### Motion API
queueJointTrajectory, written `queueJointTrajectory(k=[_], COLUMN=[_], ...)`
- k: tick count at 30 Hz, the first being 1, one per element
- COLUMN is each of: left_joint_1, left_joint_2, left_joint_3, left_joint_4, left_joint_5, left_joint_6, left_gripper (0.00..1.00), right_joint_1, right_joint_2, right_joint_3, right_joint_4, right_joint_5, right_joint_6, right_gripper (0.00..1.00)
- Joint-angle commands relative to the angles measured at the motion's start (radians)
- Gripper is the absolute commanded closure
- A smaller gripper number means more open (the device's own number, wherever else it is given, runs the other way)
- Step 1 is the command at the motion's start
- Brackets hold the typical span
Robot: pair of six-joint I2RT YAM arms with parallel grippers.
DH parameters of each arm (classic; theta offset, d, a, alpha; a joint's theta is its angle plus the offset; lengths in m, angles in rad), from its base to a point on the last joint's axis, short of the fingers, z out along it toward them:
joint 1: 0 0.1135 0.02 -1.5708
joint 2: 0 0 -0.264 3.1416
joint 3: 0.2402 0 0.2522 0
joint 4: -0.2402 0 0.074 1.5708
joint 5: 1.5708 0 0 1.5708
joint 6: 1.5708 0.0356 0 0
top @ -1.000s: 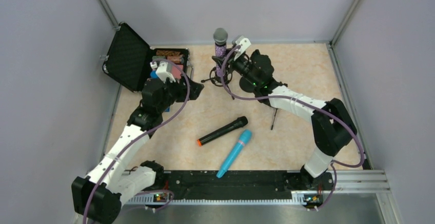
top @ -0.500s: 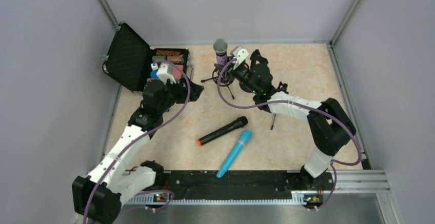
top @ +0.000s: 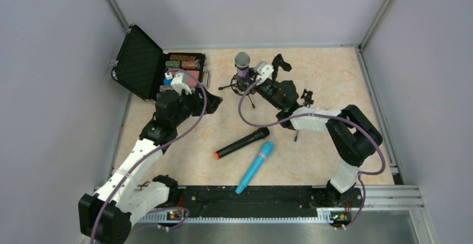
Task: Attach the microphones to the stand
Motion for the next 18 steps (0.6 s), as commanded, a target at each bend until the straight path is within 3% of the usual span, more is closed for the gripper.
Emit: queueJointTrajectory(k=[1, 12, 18], left_joint_1=[0.005, 0.004, 0.005], left_joint_2=[-0.027, -0.045, -0.048], left_joint_3=[-0.008, -0.018, -0.021], left_joint_4=[0.072, 0.086, 0.088], left_joint_5=[0.024, 0.035, 0.031], left_joint_6=[-0.028, -0.039, -0.04], left_gripper=[0.06, 0.06, 0.06], right_joint_1=[0.003, 0.004, 0.004], right_joint_2=[0.015, 0.031, 0.001], right_joint_3=[-0.025, -0.061, -0.044], right_joint_4=[0.151, 0.184, 0.106], right_joint_5=[-0.02, -0.007, -0.037], right_joint_6=[-0.009, 0.0, 0.038], right_gripper=[1.0, 0.99, 0.61])
